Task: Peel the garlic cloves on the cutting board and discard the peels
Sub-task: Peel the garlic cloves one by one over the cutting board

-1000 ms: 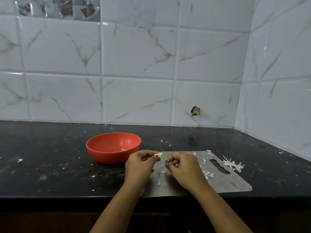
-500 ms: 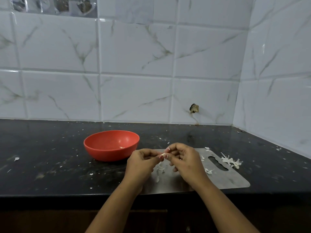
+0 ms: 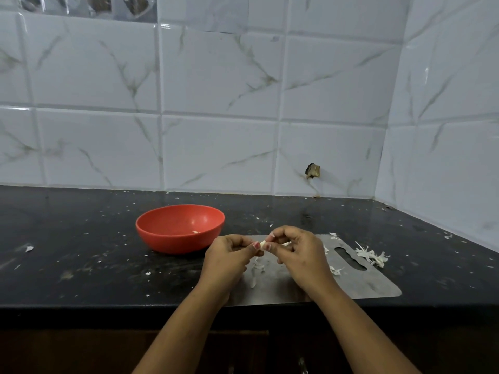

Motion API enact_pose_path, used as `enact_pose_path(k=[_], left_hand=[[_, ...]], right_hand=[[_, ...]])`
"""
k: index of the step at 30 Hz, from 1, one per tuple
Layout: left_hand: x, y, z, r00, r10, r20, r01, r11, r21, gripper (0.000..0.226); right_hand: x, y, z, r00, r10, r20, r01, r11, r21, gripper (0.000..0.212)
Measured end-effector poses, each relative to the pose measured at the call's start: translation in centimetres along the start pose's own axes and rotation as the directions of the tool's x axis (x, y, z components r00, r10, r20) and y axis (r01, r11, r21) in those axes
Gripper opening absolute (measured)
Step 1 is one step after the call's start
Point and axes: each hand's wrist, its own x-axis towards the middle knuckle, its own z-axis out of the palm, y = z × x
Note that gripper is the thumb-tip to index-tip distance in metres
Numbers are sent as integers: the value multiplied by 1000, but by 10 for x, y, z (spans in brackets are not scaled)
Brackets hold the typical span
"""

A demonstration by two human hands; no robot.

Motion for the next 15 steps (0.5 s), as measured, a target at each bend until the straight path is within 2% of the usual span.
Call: enact_pose_path(k=[10, 15], left_hand=[[-1, 1, -3, 1000, -5, 23, 5, 1000, -19, 12], [-1, 1, -3, 999, -21, 24, 22, 999, -32, 12]], right_hand=[[3, 5, 1, 973, -65, 221, 90, 990, -106, 18], [2, 3, 2, 963, -96, 251, 122, 989, -89, 18]])
